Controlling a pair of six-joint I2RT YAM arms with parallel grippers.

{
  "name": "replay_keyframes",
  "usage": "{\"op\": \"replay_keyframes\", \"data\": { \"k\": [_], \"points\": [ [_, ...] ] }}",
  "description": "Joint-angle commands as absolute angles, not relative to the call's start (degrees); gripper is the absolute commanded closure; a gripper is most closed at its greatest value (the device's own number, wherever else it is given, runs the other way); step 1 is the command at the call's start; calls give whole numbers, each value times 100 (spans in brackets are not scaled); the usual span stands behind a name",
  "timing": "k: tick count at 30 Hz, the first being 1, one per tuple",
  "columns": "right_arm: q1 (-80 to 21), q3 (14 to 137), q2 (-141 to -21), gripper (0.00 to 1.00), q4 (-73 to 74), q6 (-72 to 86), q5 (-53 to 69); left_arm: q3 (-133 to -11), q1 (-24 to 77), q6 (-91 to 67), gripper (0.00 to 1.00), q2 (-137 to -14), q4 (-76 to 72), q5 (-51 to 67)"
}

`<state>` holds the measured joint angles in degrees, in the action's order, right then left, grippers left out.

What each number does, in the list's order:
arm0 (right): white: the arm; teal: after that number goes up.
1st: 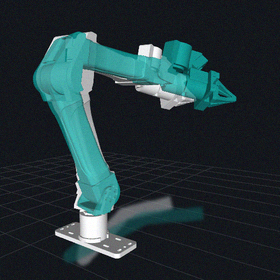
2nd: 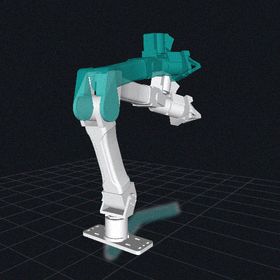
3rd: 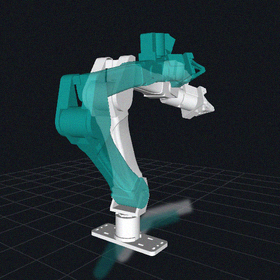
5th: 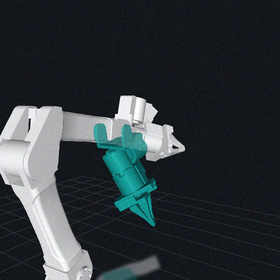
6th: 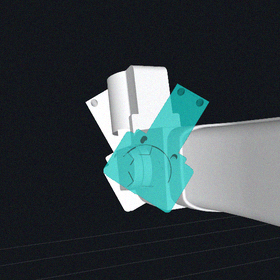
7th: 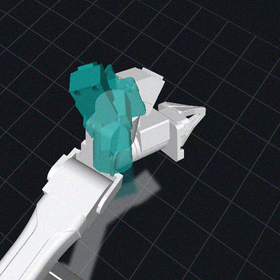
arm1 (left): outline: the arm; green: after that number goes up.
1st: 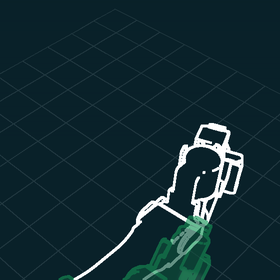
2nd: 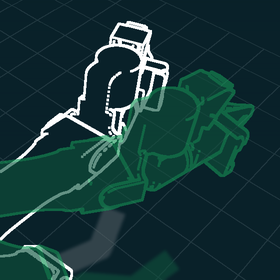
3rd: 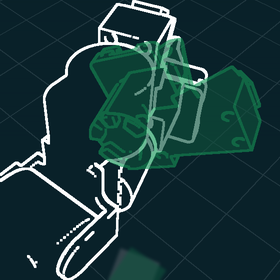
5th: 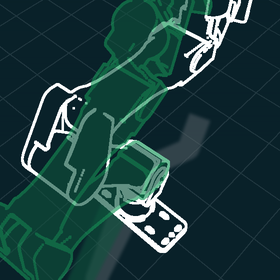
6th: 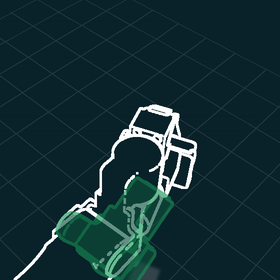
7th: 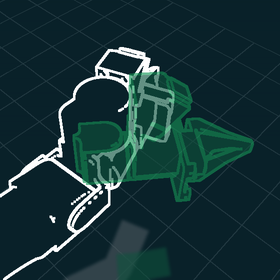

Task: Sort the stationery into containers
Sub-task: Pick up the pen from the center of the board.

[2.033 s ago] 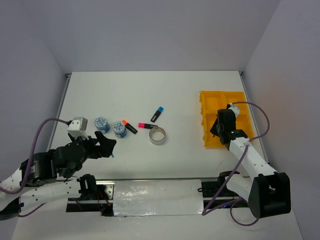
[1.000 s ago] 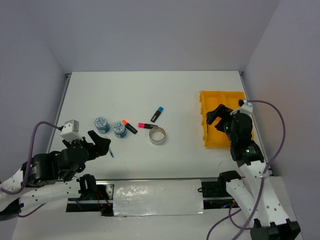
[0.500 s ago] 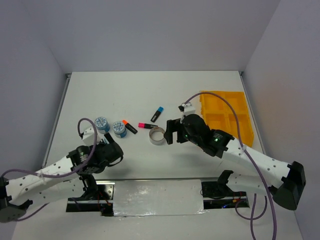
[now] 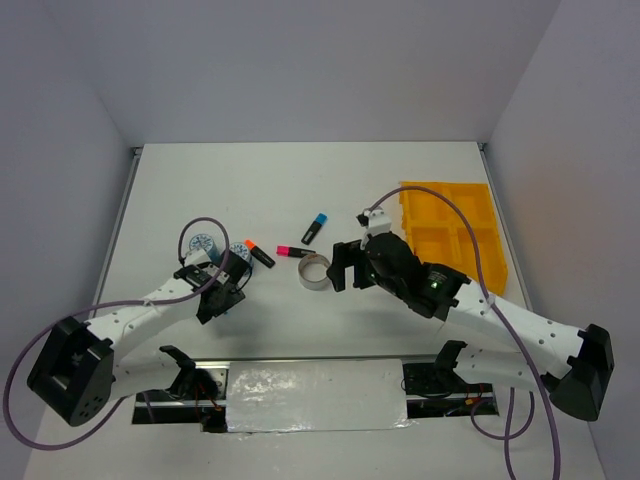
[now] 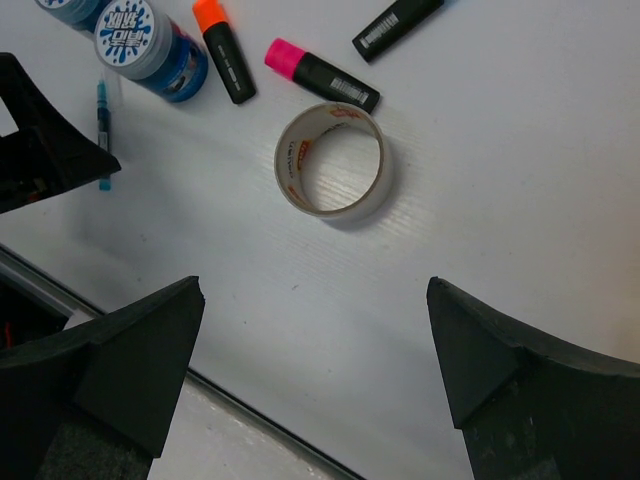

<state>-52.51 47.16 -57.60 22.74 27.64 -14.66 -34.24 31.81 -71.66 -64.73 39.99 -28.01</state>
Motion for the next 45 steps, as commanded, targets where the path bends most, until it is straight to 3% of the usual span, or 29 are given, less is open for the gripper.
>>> {"op": "replay_keyframes", "data": {
  "k": [1, 16, 20, 28, 31, 34, 40, 45],
  "points": [
    [-5282, 4579, -5520, 0, 2039, 2716, -1696, -3577, 3112, -7286, 23, -6705, 3981, -2777],
    [-5282, 4140, -5344, 0, 1714, 2505, -1644, -3551, 2365, -6857, 36, -7154, 3649, -2699],
    [-5282, 4113, -5326, 0, 1714, 2496, -1652, -3533, 2206, -6549, 44, -7294, 3341, -2514],
    [-5282, 4131, -5300, 0, 1688, 2461, -1609, -3253, 1978, -6548, 48, -7348, 3156, -2356],
    [-5282, 4113, -5256, 0, 1661, 2435, -1512, -3060, 1820, -6609, 65, -7164, 3146, -2320],
    [-5282, 4078, -5177, 0, 1617, 2408, -1415, -2927, 1749, -6732, 73, -6909, 3260, -2338],
    [-5282, 4008, -5063, 0, 1424, 2356, -1161, -2848, 1740, -6847, 99, -6101, 3690, -2400],
    [-5300, 4078, -5238, 1, 1231, 2286, -722, -3233, 1740, -6497, 100, -4994, 4218, -2425]
  ]
}}
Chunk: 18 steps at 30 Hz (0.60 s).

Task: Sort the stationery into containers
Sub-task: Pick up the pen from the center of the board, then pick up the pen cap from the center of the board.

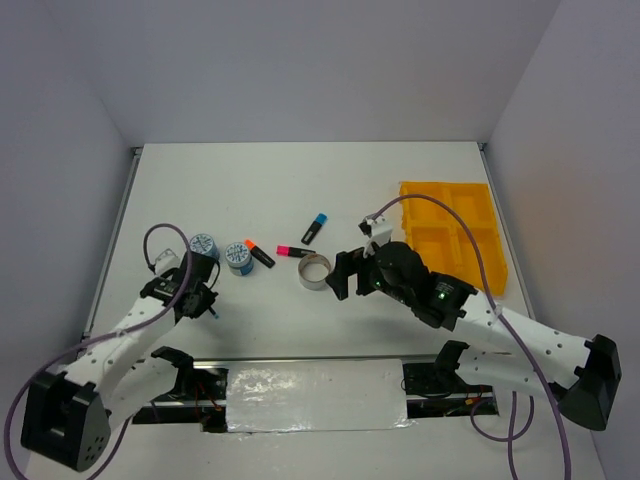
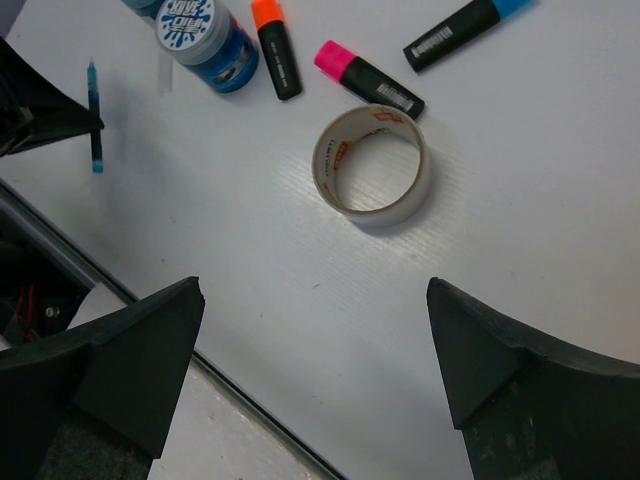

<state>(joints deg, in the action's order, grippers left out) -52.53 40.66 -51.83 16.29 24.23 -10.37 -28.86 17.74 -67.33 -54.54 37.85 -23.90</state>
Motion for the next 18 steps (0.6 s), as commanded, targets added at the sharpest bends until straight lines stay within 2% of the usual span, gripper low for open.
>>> {"op": "replay_keyframes", "data": {
  "k": [1, 7, 11, 14, 18],
  "points": [
    [-5309, 4139, -5421, 1, 1178, 2285, -555, -3339, 1740, -6356, 100, -4827, 4314, -2434],
    [-5598, 4964, -6739, 3, 1072, 2338, -624, -4472, 1819, -5433, 100, -3535, 4824, -2434],
    [-5932, 5816, -7897, 5, 879, 2601, -1036, -5683, 1828, -4469, 100, -3270, 5089, -2654],
    [-6274, 6491, -8532, 8, 651, 2715, -1308, -6046, 1819, -3852, 100, -3042, 4817, -2935],
    [-6653, 7670, -10111, 17, 711, 2637, -1537, -5977, 1819, -3542, 100, -2691, 4483, -3295]
  ]
}}
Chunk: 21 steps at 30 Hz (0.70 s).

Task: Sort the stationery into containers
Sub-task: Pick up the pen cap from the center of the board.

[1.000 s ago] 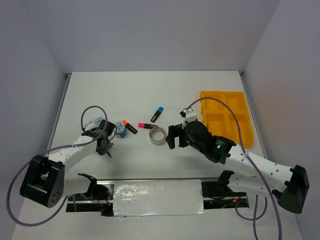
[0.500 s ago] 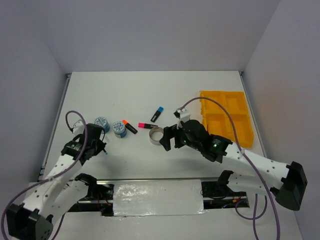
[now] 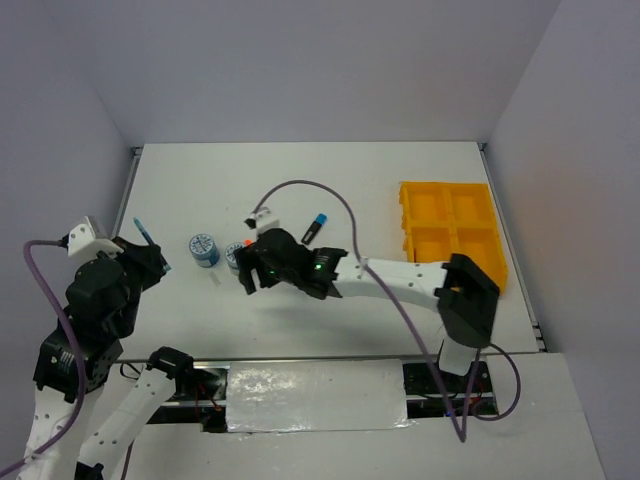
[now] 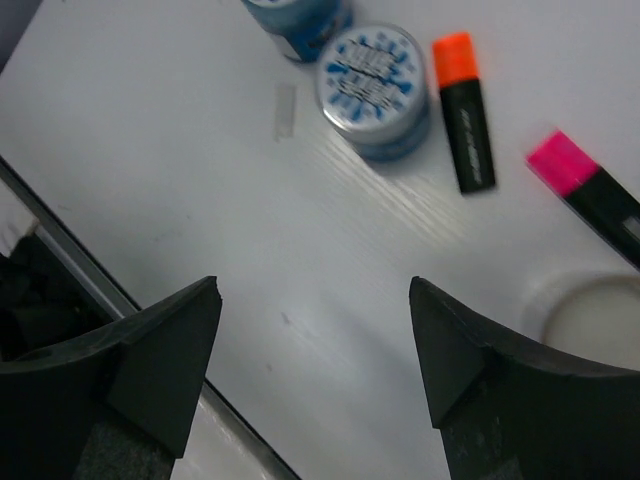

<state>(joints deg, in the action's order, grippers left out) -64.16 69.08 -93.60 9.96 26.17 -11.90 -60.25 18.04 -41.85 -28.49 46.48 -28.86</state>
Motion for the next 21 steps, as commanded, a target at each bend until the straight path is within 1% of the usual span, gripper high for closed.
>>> {"op": "replay_keyframes", "data": {
  "k": [1, 2, 3, 5, 11, 12, 21],
  "points": [
    [-6706, 7943, -10386, 18, 773, 2576, -1590, -5907, 1819, -3568, 100, -2594, 4439, -3357],
    [-6810, 8485, -10641, 19, 878, 2514, -1660, -5697, 1819, -3586, 100, -2497, 4360, -3418],
    [-6846, 8716, -11113, 20, 1070, 2488, -1809, -5582, 1819, -3603, 100, -2279, 4298, -3436],
    [-6925, 9304, -11677, 21, 1195, 2374, -1898, -5493, 1828, -3656, 100, -2119, 4271, -3454],
    [-6987, 10561, -12759, 31, 1502, 2005, -1740, -5528, 1819, -4042, 100, -1662, 4596, -3946],
    [-6987, 10695, -12866, 33, 1607, 1969, -1758, -5520, 1819, -4078, 100, -1574, 4614, -4025],
    [-6961, 11372, -13526, 37, 1617, 1723, -2074, -5502, 1819, -4113, 100, -1538, 4641, -3902]
  ]
}}
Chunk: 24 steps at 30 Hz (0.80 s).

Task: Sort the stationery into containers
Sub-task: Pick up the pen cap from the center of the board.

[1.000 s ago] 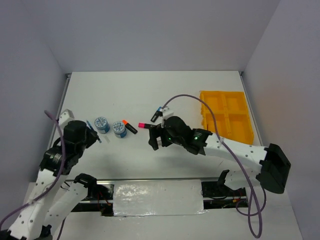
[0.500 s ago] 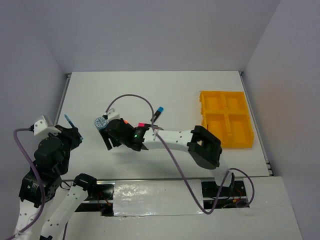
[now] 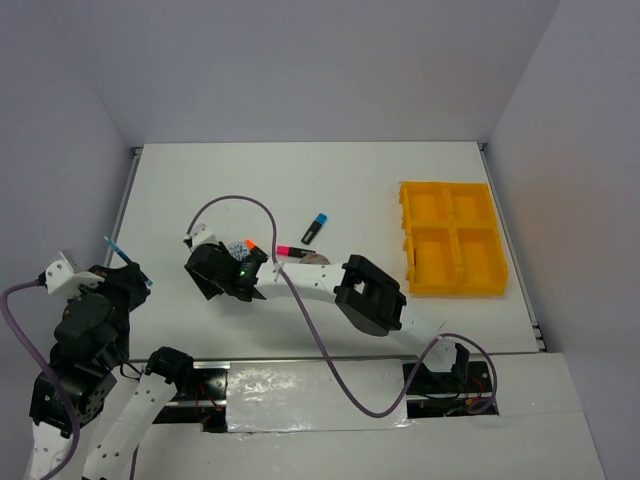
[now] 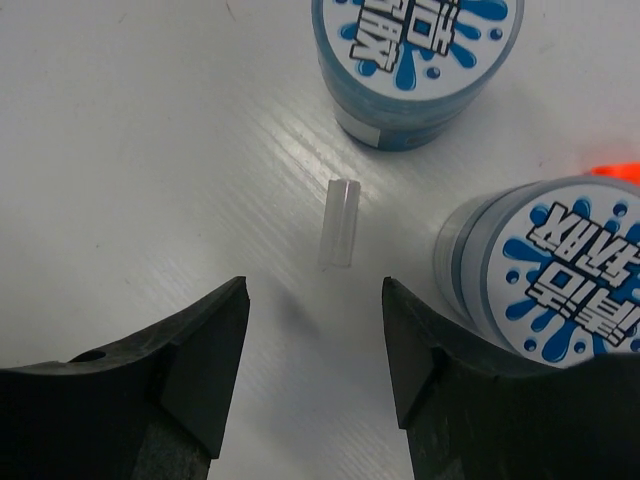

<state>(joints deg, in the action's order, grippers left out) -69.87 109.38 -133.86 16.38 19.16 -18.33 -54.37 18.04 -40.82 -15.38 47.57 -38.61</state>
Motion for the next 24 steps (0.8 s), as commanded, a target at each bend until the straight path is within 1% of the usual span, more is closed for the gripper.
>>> {"op": "replay_keyframes", "data": {
  "k": [1, 6, 15, 18, 24],
  "points": [
    [-6961, 11521, -13648, 38, 1626, 1670, -2057, -5502, 1819, -4122, 100, -1521, 4641, -3911],
    [-6794, 12382, -14150, 39, 2196, 1783, -1609, -5476, 1819, -4157, 99, -1397, 4667, -3858],
    [-6636, 12471, -14457, 42, 2303, 1854, -1459, -5458, 1819, -4122, 100, -1362, 4632, -3779],
    [-6565, 12655, -14589, 46, 2399, 1872, -1179, -5467, 1819, -4122, 99, -1371, 4632, -3753],
    [-6557, 12744, -14704, 48, 2479, 1837, -1116, -5449, 1828, -4122, 98, -1353, 4632, -3744]
  ]
}}
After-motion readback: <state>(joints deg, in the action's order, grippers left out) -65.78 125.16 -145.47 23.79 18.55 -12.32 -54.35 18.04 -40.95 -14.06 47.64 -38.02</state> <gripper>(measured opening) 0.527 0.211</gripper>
